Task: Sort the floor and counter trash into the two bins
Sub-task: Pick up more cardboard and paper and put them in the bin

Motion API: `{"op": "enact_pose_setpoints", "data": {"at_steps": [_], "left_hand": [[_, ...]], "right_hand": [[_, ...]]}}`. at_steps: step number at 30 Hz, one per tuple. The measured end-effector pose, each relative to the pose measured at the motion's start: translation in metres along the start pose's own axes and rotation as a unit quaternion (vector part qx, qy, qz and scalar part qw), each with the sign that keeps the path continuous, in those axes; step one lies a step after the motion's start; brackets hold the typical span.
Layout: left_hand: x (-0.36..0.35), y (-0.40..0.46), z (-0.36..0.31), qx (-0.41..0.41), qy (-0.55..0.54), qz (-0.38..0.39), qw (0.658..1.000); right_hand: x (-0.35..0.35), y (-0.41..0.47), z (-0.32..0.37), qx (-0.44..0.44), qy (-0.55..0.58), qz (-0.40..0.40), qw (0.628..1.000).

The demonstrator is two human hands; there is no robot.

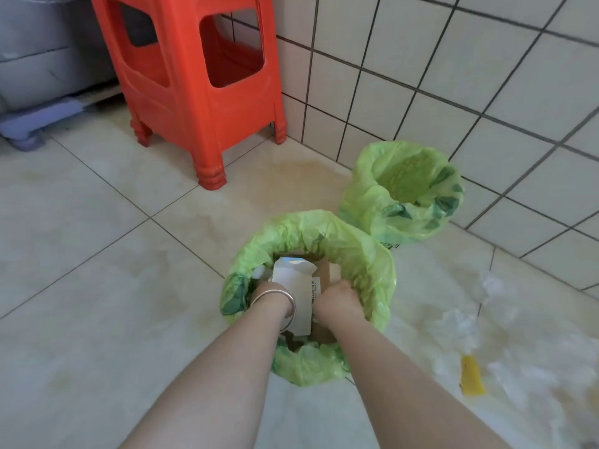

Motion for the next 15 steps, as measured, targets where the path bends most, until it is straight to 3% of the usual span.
{"op": "enact_pose_setpoints", "data": {"at_steps": [7,15], "left_hand": [[0.005,-0.002,0.000,-0.008,0.178,0.004,0.984],[0.051,-0.052,-0.009,-0.083,0.355,-0.112,0.924]], "right_hand": [[0.005,-0.009,0.008,0.056,-0.201,0.015,0.978],[0.037,-0.047,0.014,0.126,-0.171,-0.099,0.972]]}}
Point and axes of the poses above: each hand's wrist, its own y-axis towards the middle knuckle, its own x-axis out of the back of the hand, z = x × y, the point moved 2 cm from there along y, towards the middle knuckle, and after that the axes turned 13 degrees about y, right-handed, at the moved point
